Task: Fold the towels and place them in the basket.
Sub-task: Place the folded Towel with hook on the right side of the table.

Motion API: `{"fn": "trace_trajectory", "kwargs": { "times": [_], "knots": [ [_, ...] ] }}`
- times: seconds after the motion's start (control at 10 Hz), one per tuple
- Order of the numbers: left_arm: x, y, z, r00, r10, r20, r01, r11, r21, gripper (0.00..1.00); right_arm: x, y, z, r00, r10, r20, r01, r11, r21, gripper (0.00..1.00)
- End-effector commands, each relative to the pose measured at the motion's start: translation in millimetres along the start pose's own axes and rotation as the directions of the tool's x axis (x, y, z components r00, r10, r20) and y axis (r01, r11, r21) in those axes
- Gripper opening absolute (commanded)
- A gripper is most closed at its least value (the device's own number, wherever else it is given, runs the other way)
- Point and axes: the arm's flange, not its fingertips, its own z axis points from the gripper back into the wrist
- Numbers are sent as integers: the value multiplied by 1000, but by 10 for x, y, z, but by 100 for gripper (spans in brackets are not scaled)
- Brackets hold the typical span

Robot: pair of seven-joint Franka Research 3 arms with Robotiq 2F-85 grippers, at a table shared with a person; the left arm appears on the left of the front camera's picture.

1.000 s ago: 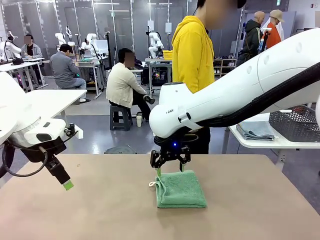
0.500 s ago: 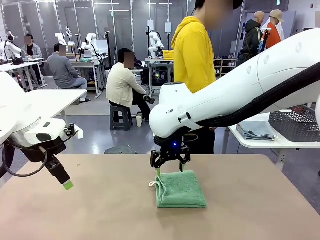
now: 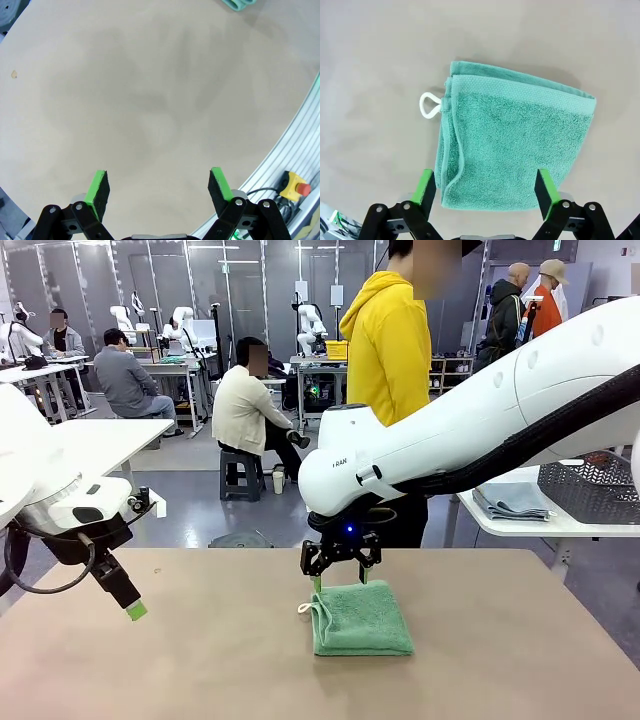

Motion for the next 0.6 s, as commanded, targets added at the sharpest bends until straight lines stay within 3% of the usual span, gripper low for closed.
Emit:
{"fn": "trace_trajectory", "kwargs": {
  "times": [0.0,0.2,0.5],
  "knots": [
    [41,14,-1,1000,15,-4,-15,1000,12,100,-237,-91,301,999,29,16,-30,998,56,100],
    [41,14,-1,1000,15,-4,-15,1000,12,100,-591,-355,598,998,10,65,-18,992,122,100],
    [41,14,-1,1000,15,-4,-15,1000,12,100,-864,-984,783,993,-71,98,40,956,289,100]
  ]
}}
